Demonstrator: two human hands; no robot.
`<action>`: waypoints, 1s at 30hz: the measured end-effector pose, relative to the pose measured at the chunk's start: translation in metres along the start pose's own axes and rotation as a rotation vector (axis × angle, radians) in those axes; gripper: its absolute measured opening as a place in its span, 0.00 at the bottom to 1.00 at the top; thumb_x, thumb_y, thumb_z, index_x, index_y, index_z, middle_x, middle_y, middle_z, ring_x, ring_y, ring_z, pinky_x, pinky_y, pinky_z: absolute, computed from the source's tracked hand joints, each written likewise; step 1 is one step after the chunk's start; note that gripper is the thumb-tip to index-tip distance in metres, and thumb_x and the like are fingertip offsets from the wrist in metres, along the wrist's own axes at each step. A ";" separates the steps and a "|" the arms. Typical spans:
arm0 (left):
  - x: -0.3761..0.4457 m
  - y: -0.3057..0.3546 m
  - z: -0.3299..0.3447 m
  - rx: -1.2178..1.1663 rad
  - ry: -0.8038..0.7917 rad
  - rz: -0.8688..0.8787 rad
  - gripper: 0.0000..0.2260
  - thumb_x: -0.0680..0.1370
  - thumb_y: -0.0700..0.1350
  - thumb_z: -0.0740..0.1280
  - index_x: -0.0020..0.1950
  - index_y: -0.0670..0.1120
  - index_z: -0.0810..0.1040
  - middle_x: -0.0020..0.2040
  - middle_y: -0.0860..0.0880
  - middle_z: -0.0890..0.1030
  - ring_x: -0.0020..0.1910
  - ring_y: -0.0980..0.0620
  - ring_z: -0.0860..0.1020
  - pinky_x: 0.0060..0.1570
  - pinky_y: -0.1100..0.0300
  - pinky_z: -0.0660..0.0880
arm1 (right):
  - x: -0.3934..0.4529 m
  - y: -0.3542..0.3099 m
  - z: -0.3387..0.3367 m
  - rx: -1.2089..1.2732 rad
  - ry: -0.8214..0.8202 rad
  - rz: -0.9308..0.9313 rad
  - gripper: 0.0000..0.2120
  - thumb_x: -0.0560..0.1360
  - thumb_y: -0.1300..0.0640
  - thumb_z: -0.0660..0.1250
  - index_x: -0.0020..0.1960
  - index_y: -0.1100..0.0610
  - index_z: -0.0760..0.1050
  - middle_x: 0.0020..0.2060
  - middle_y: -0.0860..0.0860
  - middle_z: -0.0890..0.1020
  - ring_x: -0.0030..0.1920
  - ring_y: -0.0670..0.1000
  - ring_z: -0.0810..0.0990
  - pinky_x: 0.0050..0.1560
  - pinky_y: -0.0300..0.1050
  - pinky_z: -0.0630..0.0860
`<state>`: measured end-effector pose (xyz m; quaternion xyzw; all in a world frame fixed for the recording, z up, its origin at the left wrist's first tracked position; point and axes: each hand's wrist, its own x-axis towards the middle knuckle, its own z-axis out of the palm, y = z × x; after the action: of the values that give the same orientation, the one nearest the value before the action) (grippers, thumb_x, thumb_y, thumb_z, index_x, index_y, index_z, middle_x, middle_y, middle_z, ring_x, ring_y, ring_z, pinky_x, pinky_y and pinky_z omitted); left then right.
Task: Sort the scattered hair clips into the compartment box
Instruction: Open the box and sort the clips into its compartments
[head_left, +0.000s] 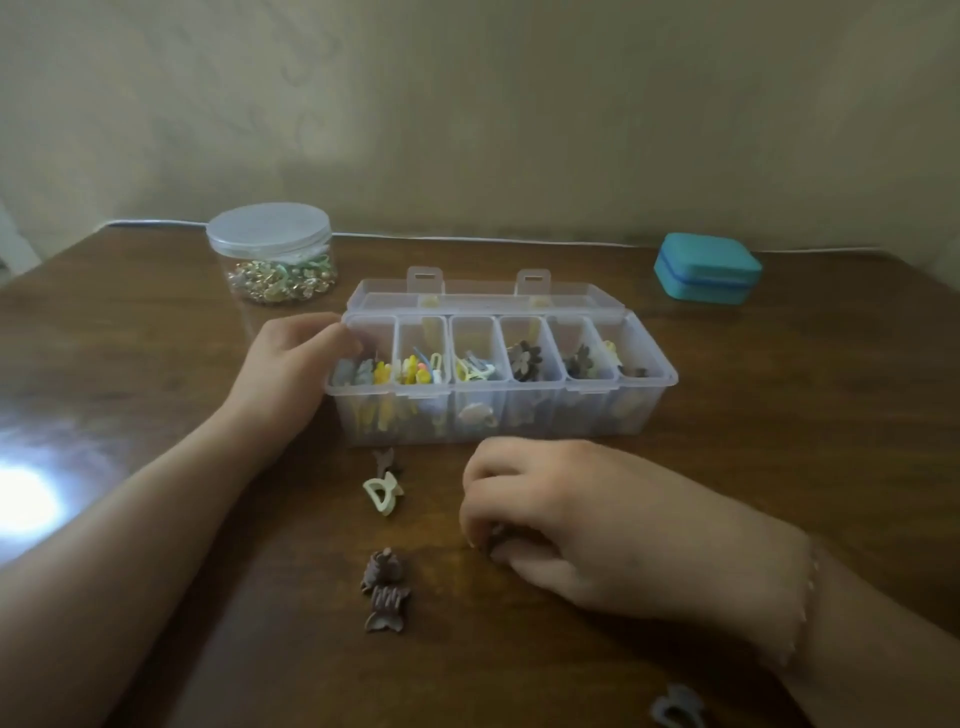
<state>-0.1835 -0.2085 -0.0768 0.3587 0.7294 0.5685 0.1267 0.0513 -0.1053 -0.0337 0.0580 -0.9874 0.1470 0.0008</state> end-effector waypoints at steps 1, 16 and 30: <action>0.000 0.000 0.000 -0.008 0.004 0.005 0.12 0.68 0.49 0.63 0.40 0.49 0.86 0.45 0.40 0.84 0.52 0.36 0.79 0.52 0.43 0.75 | -0.003 0.004 -0.007 0.031 0.041 0.015 0.07 0.75 0.56 0.69 0.50 0.45 0.75 0.52 0.39 0.73 0.51 0.42 0.75 0.52 0.42 0.77; -0.002 -0.001 -0.002 -0.020 0.012 -0.020 0.10 0.68 0.48 0.63 0.34 0.51 0.85 0.37 0.49 0.84 0.42 0.47 0.78 0.44 0.52 0.72 | -0.012 0.025 -0.026 0.128 0.612 0.077 0.10 0.73 0.51 0.70 0.54 0.50 0.78 0.47 0.39 0.78 0.48 0.39 0.77 0.46 0.30 0.71; -0.003 0.003 0.001 0.007 0.027 -0.016 0.12 0.68 0.47 0.62 0.26 0.54 0.79 0.26 0.57 0.75 0.32 0.58 0.71 0.38 0.56 0.66 | 0.013 -0.010 0.019 -0.042 -0.003 -0.200 0.13 0.77 0.54 0.67 0.59 0.44 0.73 0.58 0.42 0.68 0.55 0.42 0.68 0.49 0.47 0.77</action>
<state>-0.1797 -0.2094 -0.0753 0.3455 0.7361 0.5695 0.1201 0.0398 -0.1216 -0.0486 0.1566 -0.9795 0.1254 0.0153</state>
